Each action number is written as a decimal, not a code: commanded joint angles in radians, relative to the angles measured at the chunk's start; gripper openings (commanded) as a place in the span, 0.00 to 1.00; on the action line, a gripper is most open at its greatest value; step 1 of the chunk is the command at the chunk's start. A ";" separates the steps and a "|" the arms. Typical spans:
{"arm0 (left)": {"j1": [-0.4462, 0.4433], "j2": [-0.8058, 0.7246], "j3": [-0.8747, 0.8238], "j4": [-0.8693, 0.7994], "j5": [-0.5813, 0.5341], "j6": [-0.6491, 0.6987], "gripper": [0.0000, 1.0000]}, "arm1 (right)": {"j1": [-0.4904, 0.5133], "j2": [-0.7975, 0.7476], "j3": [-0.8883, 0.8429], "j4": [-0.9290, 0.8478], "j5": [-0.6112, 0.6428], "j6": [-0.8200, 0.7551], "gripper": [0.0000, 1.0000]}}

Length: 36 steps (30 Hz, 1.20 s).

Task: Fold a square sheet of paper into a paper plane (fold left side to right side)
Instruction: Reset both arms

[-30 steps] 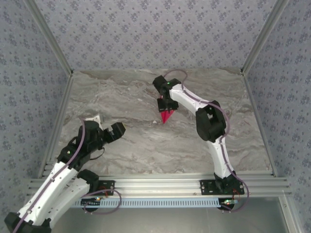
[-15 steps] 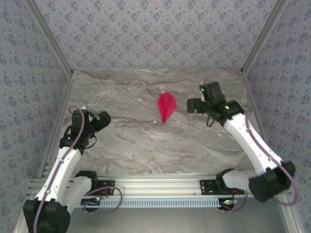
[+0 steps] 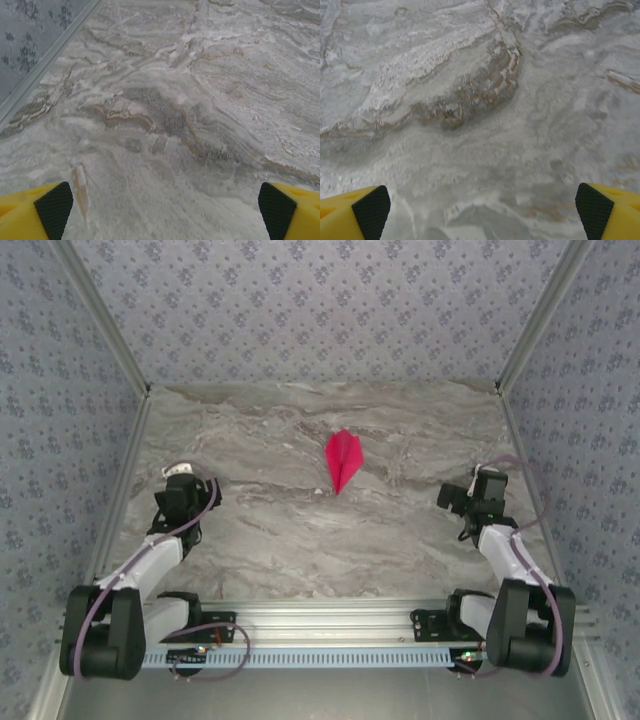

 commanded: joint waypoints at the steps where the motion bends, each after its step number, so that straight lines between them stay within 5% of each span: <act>1: 0.007 0.056 -0.031 0.236 -0.007 0.064 0.98 | -0.001 0.064 -0.040 0.311 -0.038 -0.016 1.00; 13: 0.047 0.221 -0.027 0.502 0.142 0.182 0.98 | 0.042 0.313 -0.044 0.713 -0.143 -0.076 1.00; 20: 0.089 0.419 -0.072 0.787 0.228 0.190 0.98 | 0.097 0.384 -0.069 0.801 -0.124 -0.139 1.00; 24: 0.101 0.418 0.034 0.570 0.256 0.184 0.98 | 0.099 0.386 -0.069 0.808 -0.118 -0.139 1.00; 36: 0.134 0.422 0.034 0.577 0.311 0.165 0.98 | 0.139 0.387 -0.066 0.802 -0.022 -0.153 1.00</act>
